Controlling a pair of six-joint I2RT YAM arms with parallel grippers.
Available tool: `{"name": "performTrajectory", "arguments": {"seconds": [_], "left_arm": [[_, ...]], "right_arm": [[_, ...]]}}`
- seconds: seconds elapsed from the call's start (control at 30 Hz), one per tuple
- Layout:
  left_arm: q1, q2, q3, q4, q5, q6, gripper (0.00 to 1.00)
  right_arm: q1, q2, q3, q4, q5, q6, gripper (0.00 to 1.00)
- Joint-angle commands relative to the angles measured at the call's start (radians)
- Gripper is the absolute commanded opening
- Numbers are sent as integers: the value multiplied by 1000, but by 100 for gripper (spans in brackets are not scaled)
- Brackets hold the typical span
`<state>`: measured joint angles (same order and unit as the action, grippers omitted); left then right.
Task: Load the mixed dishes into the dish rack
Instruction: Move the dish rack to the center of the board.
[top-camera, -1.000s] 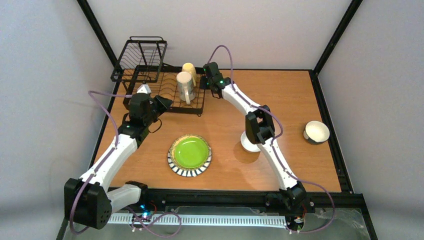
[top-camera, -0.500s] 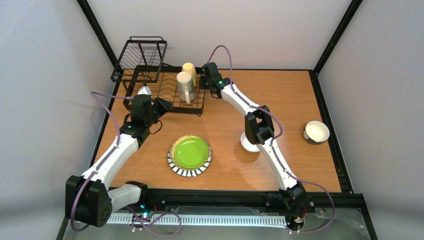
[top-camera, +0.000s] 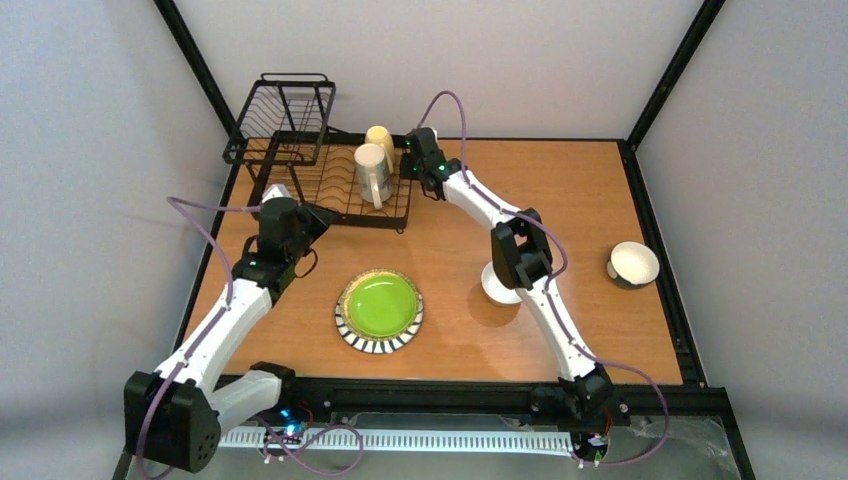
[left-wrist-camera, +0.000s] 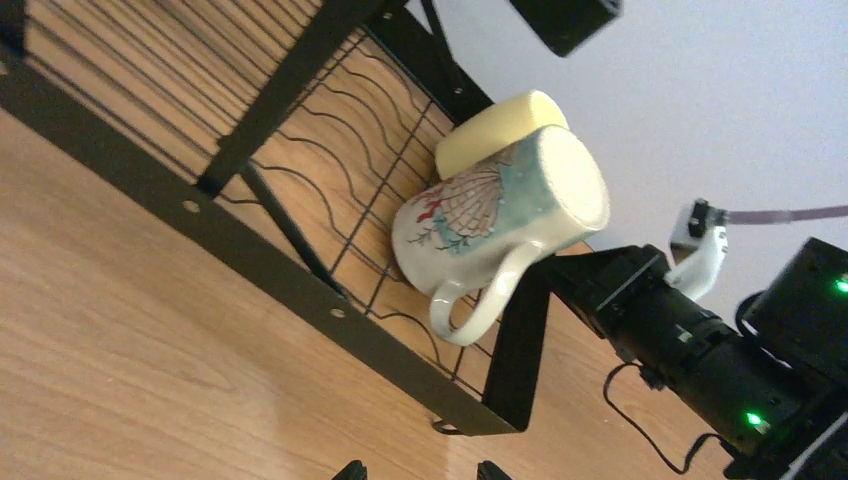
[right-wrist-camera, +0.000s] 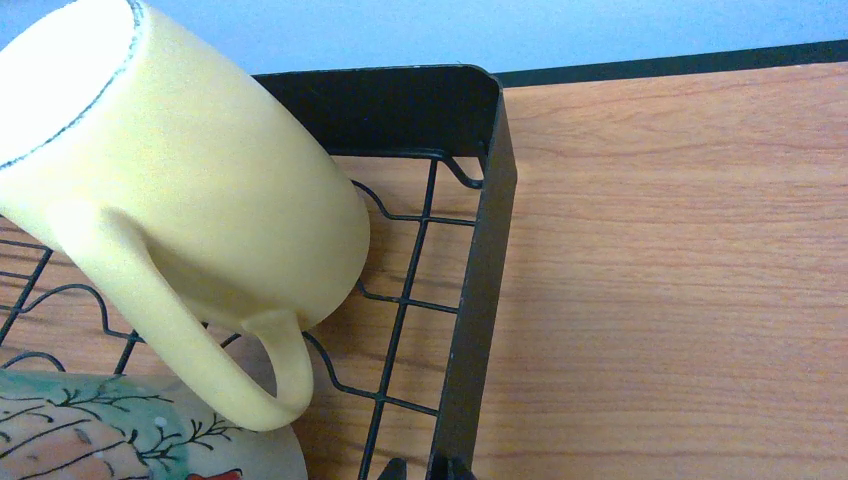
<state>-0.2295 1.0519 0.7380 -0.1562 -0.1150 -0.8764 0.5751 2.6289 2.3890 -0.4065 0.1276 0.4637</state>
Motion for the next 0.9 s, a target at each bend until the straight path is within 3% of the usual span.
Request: {"name": "performTrajectory", "arguments": {"seconds": [0.0,0.5,0.87], "left_arm": [[-6,-30,-10,-101,-88,-42,62],[-5,-112,-56,-183,-156,-107,62],[-5,-106,-85,-168,-175,-147,63]], "right_arm": [[-26,-48,-112,-118,51,3,2],[-20,-211,-373,-32,65,26,2],[-8,-365,-650,68,82,60,2]]}}
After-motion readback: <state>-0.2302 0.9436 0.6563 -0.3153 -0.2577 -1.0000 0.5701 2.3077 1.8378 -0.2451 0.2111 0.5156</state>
